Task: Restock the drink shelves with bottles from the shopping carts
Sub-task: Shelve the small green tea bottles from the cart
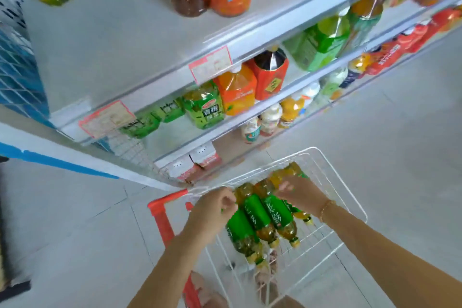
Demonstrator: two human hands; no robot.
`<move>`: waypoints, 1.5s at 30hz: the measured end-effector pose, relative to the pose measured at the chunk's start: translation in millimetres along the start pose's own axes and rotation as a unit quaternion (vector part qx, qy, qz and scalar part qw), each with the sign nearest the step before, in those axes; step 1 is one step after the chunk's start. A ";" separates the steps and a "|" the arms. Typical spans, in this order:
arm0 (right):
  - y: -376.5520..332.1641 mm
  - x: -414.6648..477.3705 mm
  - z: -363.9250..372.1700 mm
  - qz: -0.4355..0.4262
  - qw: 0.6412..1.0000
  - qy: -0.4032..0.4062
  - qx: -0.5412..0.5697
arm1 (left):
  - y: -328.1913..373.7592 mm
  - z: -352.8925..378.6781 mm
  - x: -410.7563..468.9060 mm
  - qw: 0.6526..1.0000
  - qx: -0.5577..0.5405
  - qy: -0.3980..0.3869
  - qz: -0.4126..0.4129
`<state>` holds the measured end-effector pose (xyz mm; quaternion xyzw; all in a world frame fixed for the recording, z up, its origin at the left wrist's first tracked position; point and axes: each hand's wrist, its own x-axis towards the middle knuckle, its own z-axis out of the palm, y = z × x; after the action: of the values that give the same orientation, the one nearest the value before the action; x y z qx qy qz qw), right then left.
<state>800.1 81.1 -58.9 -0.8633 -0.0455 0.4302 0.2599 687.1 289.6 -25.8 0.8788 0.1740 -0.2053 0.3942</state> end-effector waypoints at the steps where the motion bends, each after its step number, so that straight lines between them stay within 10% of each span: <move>1: 24.3 2.7 12.8 0.048 0.998 -0.044 -0.022 | -15.2 19.7 10.5 0.998 0.036 -0.047 0.005; 5: 89.6 5.6 53.9 0.138 0.981 -0.091 -0.106 | -60.1 74.0 39.6 0.971 0.164 -0.172 -0.016; 11: 119.5 37.9 96.8 0.167 0.983 -0.074 0.035 | -71.7 105.2 56.4 0.942 0.316 -0.111 0.023; 19: 119.8 55.4 113.0 0.180 0.983 -0.027 0.015 | -59.8 107.5 57.8 0.959 0.275 -0.069 -0.026; 35: 14.9 -6.5 -70.5 -0.084 0.970 -0.121 -0.194 | 39.7 70.8 74.2 0.936 0.071 -0.335 0.076; 40: 14.6 4.2 -53.8 -0.052 0.989 0.068 0.123 | 26.1 34.7 68.2 0.981 -0.014 -0.193 0.021; 45: 52.5 21.4 52.0 0.221 0.804 -0.022 0.551 | 17.5 7.5 62.8 0.997 -0.042 -0.056 0.015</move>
<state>766.1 63.6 -125.6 -0.5516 0.3859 0.4476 0.5887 747.3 281.8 -50.8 0.8509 0.1472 -0.2406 0.4432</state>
